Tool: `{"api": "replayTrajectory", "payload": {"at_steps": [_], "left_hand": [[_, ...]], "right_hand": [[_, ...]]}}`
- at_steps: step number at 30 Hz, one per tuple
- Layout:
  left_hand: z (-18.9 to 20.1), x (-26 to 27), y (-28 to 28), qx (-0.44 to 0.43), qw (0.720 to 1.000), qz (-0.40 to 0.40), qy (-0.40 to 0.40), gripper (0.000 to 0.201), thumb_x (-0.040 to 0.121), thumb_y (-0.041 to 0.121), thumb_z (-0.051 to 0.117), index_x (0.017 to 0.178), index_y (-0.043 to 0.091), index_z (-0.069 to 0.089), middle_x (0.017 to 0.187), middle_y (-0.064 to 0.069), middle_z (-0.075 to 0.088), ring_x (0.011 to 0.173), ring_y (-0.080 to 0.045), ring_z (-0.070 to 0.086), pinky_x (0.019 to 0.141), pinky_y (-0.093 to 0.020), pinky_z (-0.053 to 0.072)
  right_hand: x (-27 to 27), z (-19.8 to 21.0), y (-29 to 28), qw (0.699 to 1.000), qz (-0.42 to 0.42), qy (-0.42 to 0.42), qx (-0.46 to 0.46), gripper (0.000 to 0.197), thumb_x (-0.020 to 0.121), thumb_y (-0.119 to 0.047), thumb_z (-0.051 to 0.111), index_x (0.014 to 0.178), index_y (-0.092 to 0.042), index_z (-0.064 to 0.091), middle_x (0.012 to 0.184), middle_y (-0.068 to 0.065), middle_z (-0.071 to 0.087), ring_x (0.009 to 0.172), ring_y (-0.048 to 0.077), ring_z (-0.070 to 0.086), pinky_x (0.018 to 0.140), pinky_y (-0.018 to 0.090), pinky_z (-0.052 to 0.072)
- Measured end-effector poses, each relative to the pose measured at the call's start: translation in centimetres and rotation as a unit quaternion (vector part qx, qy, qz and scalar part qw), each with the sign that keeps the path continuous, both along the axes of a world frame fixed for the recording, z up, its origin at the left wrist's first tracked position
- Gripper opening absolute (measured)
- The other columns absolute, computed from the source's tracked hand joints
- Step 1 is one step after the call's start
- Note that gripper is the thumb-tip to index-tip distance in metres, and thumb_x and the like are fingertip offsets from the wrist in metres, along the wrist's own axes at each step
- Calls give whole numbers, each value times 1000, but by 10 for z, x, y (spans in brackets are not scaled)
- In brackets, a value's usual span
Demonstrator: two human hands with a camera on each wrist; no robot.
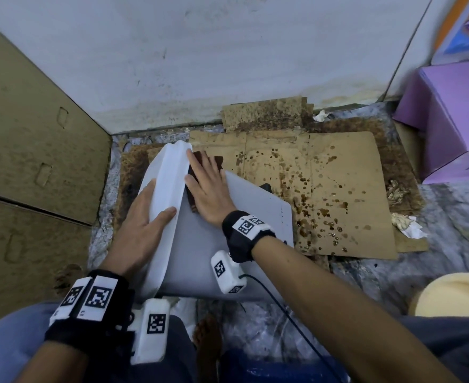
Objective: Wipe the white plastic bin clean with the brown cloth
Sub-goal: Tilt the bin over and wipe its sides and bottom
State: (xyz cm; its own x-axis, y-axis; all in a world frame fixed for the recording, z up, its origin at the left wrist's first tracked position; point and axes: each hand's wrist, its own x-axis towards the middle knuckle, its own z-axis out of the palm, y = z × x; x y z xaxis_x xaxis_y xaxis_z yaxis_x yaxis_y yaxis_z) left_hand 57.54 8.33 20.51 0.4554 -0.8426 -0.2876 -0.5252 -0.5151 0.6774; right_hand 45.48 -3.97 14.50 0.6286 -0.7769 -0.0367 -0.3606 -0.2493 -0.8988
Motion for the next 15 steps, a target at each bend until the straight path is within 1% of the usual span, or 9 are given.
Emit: {"api": "replayTrajectory", "payload": {"at_steps": [2,5,7,9,11,12,13,15], "left_hand": [[0,1,0,1,1000,-3,1,82,85,61,51,158,42,18,164,11,27,147,-19,34,119,-52,29],[2,2,-2,-3,1000,4,13,84,83,60,51,158,40,20,163,12,28,147,-17,34,121,-50,28],[3,2,-3,-2,1000,7,16,84,82,60,51,158,40,20,163,13,28,146,-16,34,121,-49,27],[3,1,-4,-1,1000,7,22,83,82,61,51,157,42,21,162,14,29,145,-16,36,120,-50,29],[2,1,-3,-2,1000,6,22,82,82,62,51,156,45,21,161,13,32,143,-18,39,119,-51,31],[2,1,-2,-1,1000,9,21,81,81,62,51,155,46,21,161,13,32,143,-19,39,118,-52,31],[2,2,-3,2,1000,15,22,82,81,62,51,155,46,21,161,13,32,143,-19,39,118,-52,31],[2,3,-2,4,999,21,31,83,80,65,51,155,47,21,162,14,30,143,-20,39,118,-53,32]], "right_hand": [[-13,-16,-4,1000,-1,17,-17,52,104,-38,24,152,-34,4,162,-3,-5,149,17,-9,117,41,-8],[-40,-48,-6,997,-41,68,4,53,103,-41,20,152,-34,1,162,0,-4,149,19,-7,120,48,-2],[-64,-72,-2,992,-76,99,21,53,103,-42,19,151,-37,-3,162,0,-7,149,20,-9,120,51,-2],[-81,-90,2,986,-106,120,54,54,103,-40,19,151,-37,-5,162,0,-8,148,20,-11,119,52,-3],[-86,-91,3,979,-129,125,95,54,104,-37,21,152,-33,-5,162,1,-10,148,20,-14,119,52,-6],[-84,-85,3,978,-132,122,111,55,104,-35,22,152,-32,-5,161,1,-12,147,21,-16,118,52,-9],[-80,-77,4,979,-121,115,121,56,104,-33,22,152,-30,-7,161,3,-15,147,22,-18,117,52,-11],[-68,-54,12,990,-50,90,96,57,104,-30,23,151,-28,-10,159,3,-20,145,21,-22,115,51,-14]]}}
